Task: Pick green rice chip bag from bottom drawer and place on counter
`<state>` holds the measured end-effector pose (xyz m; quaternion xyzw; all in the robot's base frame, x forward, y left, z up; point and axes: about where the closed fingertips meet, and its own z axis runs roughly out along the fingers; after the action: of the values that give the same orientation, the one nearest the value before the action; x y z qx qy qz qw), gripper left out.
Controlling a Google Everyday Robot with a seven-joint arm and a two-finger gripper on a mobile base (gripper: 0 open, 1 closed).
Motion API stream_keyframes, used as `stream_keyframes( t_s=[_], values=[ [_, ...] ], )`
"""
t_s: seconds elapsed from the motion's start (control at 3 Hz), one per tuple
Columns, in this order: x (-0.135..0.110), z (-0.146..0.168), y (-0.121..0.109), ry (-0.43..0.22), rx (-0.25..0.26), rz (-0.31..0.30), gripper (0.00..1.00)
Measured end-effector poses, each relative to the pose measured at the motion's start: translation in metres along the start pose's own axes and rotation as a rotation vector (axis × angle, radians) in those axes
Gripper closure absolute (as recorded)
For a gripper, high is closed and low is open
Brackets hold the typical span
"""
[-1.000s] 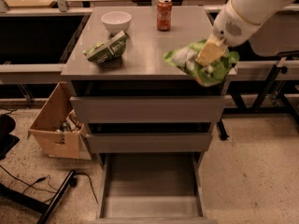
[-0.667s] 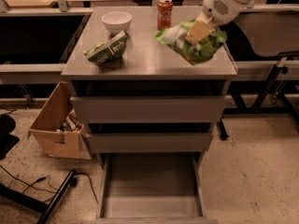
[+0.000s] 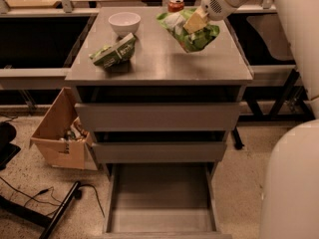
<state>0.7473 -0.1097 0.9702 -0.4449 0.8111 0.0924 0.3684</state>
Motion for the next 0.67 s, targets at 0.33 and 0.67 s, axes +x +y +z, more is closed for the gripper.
stream_keyframes(
  t_s=[0.33, 0.67],
  values=[
    [0.002, 0.0058, -0.0014, 0.0, -0.002, 0.004, 0.73],
    [0.002, 0.0059, -0.0014, 0.0, -0.002, 0.004, 0.5]
  ],
)
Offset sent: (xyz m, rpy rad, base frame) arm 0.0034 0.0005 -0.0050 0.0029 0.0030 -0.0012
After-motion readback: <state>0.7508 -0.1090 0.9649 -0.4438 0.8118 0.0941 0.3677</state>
